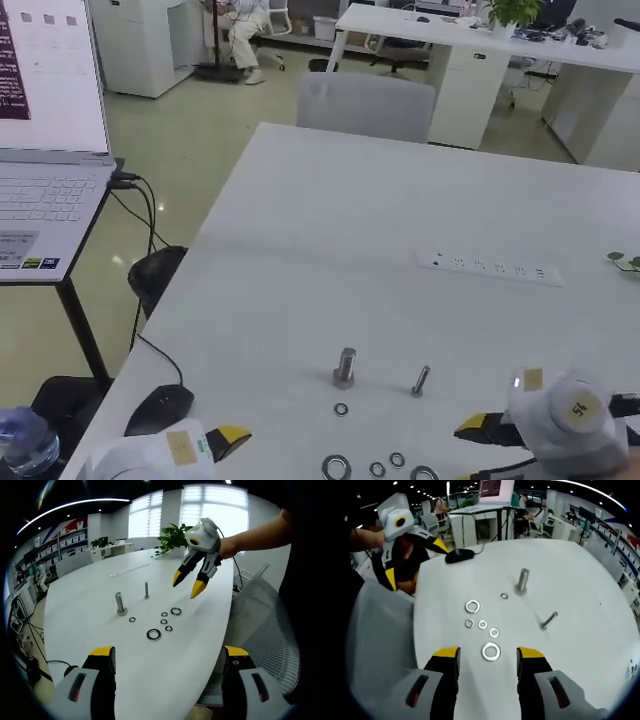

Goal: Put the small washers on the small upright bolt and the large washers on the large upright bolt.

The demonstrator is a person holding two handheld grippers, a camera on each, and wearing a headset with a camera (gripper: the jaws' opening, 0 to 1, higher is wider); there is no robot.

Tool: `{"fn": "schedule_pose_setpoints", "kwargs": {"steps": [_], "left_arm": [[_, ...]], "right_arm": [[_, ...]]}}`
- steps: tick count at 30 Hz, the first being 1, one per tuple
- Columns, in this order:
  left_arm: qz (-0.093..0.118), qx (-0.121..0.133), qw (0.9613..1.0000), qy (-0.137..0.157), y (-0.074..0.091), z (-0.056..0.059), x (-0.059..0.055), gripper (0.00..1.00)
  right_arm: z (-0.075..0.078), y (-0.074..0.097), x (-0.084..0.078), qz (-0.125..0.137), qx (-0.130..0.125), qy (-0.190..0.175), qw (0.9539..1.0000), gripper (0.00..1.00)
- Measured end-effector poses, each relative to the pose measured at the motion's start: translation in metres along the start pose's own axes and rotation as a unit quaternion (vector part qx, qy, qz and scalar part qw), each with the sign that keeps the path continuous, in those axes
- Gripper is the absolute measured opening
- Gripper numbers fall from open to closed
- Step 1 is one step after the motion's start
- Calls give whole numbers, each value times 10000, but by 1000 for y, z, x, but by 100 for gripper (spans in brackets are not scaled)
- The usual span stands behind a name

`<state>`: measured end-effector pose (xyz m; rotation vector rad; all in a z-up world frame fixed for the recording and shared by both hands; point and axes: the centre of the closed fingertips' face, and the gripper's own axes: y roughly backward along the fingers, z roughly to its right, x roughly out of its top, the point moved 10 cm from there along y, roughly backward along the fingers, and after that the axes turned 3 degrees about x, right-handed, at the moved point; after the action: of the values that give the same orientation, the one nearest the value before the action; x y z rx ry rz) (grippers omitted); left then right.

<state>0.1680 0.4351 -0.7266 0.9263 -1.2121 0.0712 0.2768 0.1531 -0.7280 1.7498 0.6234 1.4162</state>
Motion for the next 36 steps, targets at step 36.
{"fn": "schedule_pose_setpoints", "kwargs": {"steps": [36], "left_arm": [[-358,-6,9993,45,-23,-8,-2,96]], "right_arm": [[25,-66,21,-1193,494,1004,9865,33]]}}
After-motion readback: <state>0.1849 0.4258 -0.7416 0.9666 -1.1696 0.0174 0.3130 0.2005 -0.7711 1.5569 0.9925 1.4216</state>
